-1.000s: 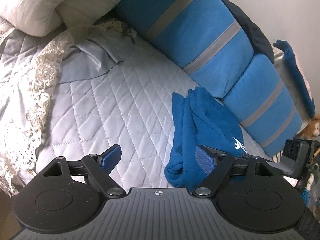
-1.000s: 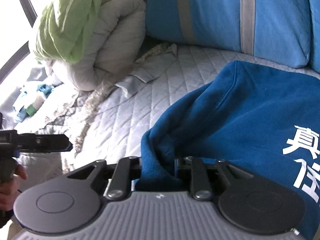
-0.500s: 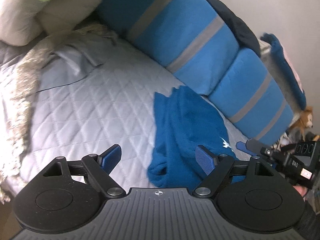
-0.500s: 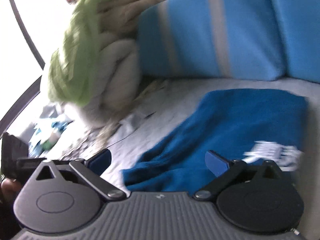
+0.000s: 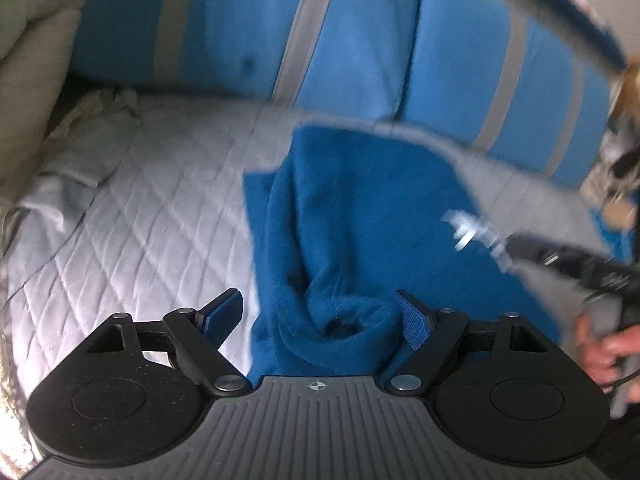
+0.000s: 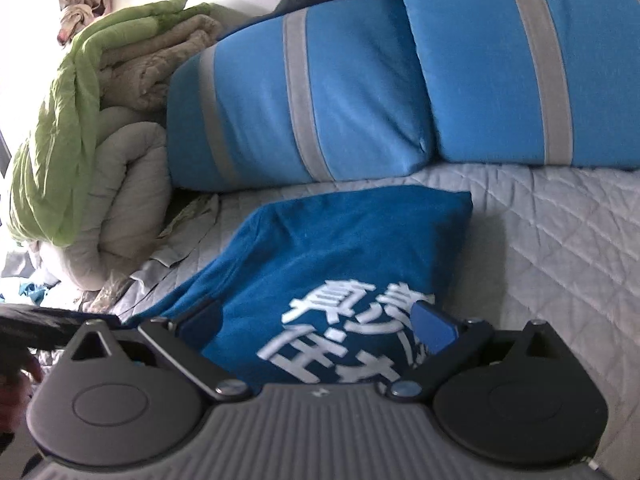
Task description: Fold clothes
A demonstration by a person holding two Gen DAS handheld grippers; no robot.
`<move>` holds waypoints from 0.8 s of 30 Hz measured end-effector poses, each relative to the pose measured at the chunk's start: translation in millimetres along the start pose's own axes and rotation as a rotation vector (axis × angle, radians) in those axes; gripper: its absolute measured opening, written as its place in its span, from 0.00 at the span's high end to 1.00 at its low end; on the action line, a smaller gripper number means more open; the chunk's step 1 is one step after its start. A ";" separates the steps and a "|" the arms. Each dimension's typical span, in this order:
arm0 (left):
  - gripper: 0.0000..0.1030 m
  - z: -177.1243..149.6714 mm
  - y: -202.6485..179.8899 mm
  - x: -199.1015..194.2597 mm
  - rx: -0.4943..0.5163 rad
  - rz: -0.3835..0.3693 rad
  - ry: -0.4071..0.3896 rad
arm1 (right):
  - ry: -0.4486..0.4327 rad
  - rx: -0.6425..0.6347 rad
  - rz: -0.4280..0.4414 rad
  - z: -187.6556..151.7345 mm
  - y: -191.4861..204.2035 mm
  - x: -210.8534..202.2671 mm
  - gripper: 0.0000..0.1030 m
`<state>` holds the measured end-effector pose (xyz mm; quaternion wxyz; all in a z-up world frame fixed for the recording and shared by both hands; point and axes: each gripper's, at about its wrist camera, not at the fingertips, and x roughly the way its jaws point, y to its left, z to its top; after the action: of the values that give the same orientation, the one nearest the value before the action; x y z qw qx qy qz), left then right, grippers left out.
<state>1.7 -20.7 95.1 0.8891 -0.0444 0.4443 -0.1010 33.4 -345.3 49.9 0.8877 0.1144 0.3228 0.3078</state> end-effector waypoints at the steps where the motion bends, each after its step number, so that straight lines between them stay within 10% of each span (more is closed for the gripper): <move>1: 0.19 -4.4 4.5 3.9 -0.009 0.000 0.015 | 0.005 0.006 0.005 -2.9 -3.1 1.4 0.00; 18: 0.09 -33.7 44.2 15.4 -0.181 -0.083 0.054 | 0.158 0.005 0.137 -15.5 -1.4 -7.8 0.00; 24: 0.09 -33.3 45.0 14.9 -0.180 -0.097 0.052 | 0.280 -0.158 0.022 -35.0 13.7 9.7 0.00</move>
<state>-9.9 20.3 55.8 0.8637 -0.1429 0.4719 -0.1046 10.2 -328.4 23.8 0.8367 0.0037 0.4170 0.3550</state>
